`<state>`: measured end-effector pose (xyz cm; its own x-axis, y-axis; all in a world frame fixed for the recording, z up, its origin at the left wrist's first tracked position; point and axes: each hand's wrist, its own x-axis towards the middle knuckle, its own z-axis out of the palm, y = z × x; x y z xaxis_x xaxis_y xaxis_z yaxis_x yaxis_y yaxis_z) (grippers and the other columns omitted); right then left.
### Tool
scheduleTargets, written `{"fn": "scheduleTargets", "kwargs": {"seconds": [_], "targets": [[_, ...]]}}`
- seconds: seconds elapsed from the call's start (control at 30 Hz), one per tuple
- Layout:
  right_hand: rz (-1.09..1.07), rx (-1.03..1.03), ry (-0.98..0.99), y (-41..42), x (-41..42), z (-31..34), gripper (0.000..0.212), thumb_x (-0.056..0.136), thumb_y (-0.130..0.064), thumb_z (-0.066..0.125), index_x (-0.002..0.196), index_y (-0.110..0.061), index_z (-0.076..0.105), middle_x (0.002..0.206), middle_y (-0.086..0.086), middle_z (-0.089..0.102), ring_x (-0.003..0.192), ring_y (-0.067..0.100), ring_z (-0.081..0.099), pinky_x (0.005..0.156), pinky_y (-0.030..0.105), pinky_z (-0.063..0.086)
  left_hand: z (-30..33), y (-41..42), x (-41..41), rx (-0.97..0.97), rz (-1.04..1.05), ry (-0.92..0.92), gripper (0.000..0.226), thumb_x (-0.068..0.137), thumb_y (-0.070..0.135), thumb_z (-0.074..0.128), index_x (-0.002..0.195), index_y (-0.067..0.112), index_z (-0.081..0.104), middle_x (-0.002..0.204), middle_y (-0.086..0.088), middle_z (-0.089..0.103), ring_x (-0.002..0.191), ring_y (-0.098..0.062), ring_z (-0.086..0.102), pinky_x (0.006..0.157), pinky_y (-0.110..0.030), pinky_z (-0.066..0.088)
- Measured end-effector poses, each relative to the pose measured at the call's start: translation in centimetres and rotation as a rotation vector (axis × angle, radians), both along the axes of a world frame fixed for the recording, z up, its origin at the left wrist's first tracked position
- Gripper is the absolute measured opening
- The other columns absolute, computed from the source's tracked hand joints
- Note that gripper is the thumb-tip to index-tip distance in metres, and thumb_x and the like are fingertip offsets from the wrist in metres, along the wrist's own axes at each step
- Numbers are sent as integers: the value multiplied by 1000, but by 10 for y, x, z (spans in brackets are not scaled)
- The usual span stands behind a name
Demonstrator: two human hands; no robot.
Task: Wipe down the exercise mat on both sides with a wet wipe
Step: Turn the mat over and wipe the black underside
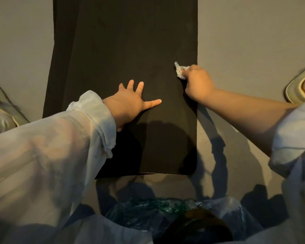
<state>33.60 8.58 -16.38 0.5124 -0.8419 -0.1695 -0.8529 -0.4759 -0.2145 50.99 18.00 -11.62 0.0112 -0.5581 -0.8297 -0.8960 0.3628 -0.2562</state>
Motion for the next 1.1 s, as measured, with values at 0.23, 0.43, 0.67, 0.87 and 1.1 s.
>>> {"fn": "scheduleTargets", "kwargs": {"seconds": [0.23, 0.43, 0.67, 0.87, 1.1], "targets": [[158, 162, -123, 81, -20, 7, 30, 83, 3, 55, 112, -2, 64, 113, 20, 58, 105, 33, 55, 91, 30, 40, 3, 6, -1, -44, -17, 10, 143, 59, 16, 86, 132, 52, -32, 150, -24, -24, 138, -48, -13, 109, -62, 12], [399, 414, -77, 110, -58, 30, 30, 88, 1, 52, 114, -4, 66, 115, 14, 60, 107, 25, 55, 88, 11, 30, 5, 7, -2, -43, 7, 19, 138, 63, 13, 83, 134, 51, -29, 151, -22, -25, 138, -47, -15, 109, -62, 10], [56, 34, -141, 11, -19, 29, 29, 89, 1, 51, 116, 1, 62, 118, 24, 54, 107, 38, 53, 88, 34, 38, 3, 6, -3, -39, 20, 26, 135, 66, 12, 81, 134, 53, -28, 151, -22, -25, 138, -47, -16, 109, -62, 9], [44, 12, 64, -1, 15, 7, 50, 89, 0, 50, 138, -6, 43, 127, 21, 45, 116, 37, 47, 93, 36, 40, -1, 0, -2, 14, 83, 41, 139, 61, 16, 83, 130, 58, -29, 150, -17, -29, 137, -45, -21, 109, -63, 6], [141, 39, 54, 30, -2, 6, 29, 84, 1, 57, 113, -4, 61, 118, 18, 52, 105, 33, 54, 88, 34, 43, 2, -1, -5, 18, 105, 33, 136, 63, 15, 82, 131, 58, -28, 150, -17, -29, 137, -45, -21, 109, -63, 7]]}}
